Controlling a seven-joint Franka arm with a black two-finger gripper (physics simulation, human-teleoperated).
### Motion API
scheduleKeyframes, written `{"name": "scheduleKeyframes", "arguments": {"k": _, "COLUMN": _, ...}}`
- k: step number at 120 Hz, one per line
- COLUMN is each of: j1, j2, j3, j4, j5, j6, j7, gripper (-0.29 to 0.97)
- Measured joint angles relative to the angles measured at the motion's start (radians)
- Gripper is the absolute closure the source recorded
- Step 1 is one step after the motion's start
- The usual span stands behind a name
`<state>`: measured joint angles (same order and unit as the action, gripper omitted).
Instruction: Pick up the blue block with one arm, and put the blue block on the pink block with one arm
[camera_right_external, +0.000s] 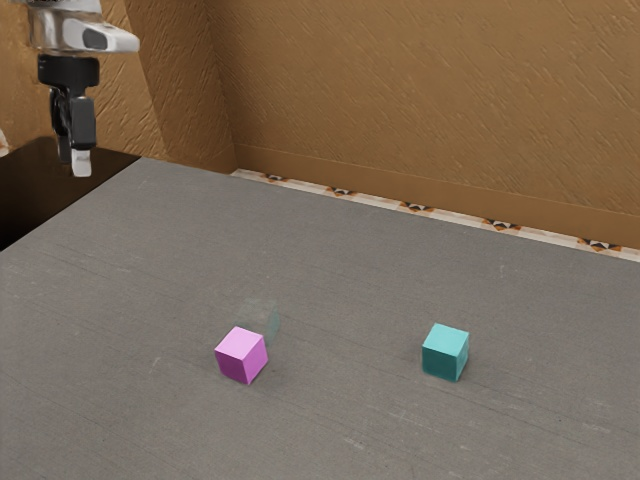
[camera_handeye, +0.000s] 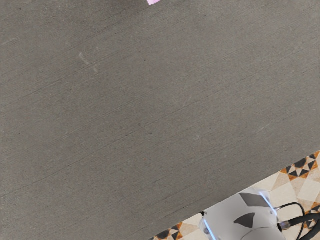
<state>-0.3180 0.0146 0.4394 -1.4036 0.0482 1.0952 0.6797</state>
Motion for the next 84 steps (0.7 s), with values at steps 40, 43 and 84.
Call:
{"name": "scheduleKeyframes", "arguments": {"k": 40, "j1": 0.033, "j2": -0.41, "j3": -0.285, "j4": -0.57, "j5": 0.011, "j6": 0.315, "j7": 0.305, "gripper": 0.0}}
{"name": "scheduleKeyframes", "arguments": {"k": 43, "j1": 0.046, "j2": -0.507, "j3": -0.32, "j4": -0.687, "j5": 0.019, "j6": 0.357, "j7": 0.32, "gripper": 0.0}}
{"name": "scheduleKeyframes", "arguments": {"k": 84, "j1": 0.069, "j2": -0.744, "j3": -0.684, "j4": -1.011, "j5": -0.03, "j6": 0.619, "j7": 0.906, "gripper": 0.0}}
